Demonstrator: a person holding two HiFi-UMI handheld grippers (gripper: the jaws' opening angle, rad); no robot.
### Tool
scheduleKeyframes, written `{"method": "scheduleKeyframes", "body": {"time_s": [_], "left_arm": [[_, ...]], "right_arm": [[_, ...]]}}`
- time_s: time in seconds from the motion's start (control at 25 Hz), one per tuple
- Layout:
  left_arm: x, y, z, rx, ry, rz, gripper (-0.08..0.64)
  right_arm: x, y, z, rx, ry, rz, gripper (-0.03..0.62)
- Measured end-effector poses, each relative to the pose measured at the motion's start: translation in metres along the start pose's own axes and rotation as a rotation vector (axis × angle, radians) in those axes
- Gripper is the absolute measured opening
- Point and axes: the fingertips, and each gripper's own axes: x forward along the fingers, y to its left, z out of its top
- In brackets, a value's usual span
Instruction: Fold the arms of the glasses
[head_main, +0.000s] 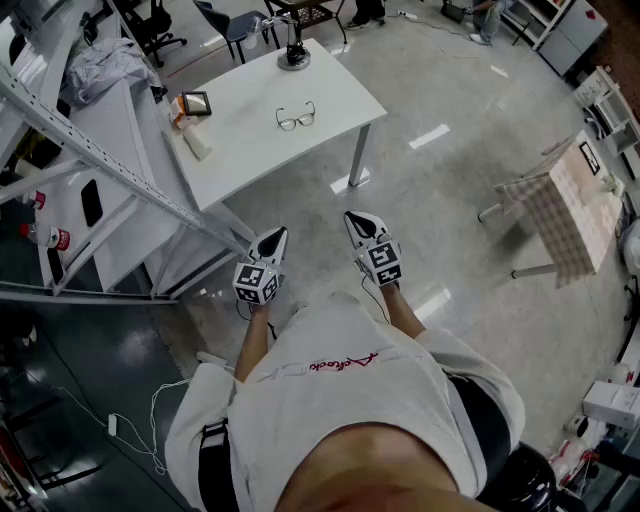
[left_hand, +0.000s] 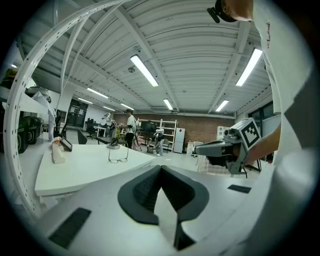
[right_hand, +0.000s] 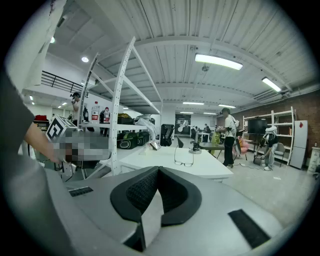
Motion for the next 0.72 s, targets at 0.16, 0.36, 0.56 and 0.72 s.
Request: {"method": "scheduleKeyframes", "body": {"time_s": [0.16, 0.36, 0.56, 0.72], "left_arm": [[0.009, -0.005, 0.001, 0.0, -0.003, 0.0, 0.028], [0.02, -0.012, 0.001, 0.002, 0.003, 0.001, 0.028], [0.034, -0.02, 0.001, 0.005, 0.015, 0.002, 0.028], [0.046, -0.034, -0.001, 0.004, 0.025, 0.007, 0.028]], "right_arm": [[-0.002, -0.009, -0.004, 0.0, 0.005, 0.001, -0.003], [-0.007, -0.021, -0.006, 0.015, -0.011, -0.008, -0.003], [-0.009, -0.029, -0.01, 0.018, -0.023, 0.023, -0.003], [-0.013, -0.04, -0.02, 0.024, -0.012, 0.035, -0.003]]}}
